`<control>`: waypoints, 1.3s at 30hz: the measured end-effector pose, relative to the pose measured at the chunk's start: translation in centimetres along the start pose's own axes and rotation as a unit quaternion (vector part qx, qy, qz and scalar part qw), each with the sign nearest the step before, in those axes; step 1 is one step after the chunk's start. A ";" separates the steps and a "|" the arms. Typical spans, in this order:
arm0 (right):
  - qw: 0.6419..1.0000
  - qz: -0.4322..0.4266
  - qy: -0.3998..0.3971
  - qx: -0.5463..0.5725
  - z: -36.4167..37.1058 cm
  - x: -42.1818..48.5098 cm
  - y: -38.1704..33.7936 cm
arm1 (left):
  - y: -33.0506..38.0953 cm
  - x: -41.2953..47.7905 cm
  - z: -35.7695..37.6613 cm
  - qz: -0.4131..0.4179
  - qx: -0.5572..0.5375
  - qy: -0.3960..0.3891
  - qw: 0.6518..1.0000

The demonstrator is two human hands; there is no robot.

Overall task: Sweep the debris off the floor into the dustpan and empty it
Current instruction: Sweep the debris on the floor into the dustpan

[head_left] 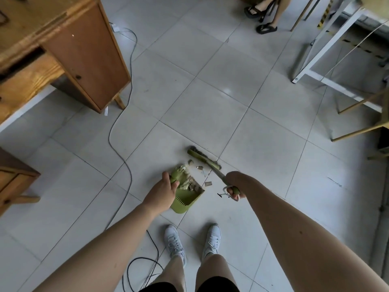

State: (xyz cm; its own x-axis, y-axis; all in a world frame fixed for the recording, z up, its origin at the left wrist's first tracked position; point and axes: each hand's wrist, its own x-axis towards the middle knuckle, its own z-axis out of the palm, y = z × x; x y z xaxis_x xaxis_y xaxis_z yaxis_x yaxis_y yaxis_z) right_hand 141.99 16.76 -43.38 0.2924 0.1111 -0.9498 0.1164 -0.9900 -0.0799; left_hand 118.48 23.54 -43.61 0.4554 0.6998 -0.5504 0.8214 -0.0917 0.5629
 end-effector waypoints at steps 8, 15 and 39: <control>0.999 -0.021 -0.011 -0.029 1.4 0.0 2.7 | -0.4 -1.8 2.3 -0.020 -0.052 0.009 0.998; 0.995 -0.015 -0.058 -0.075 -0.3 -3.6 5.0 | 0.7 -3.8 5.6 -0.058 -0.083 0.016 0.995; 0.994 -0.081 0.002 -0.069 -6.2 -5.6 16.1 | 3.0 -15.1 16.2 -0.094 -0.101 0.088 0.986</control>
State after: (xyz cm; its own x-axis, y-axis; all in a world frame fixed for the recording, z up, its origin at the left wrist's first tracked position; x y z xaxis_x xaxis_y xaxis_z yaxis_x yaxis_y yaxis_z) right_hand 148.13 0.75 -37.49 0.2623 0.2680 -0.9270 0.2909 -0.9379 -0.1888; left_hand 119.66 1.27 -43.59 0.2199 0.8053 -0.5506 0.7920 0.1821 0.5827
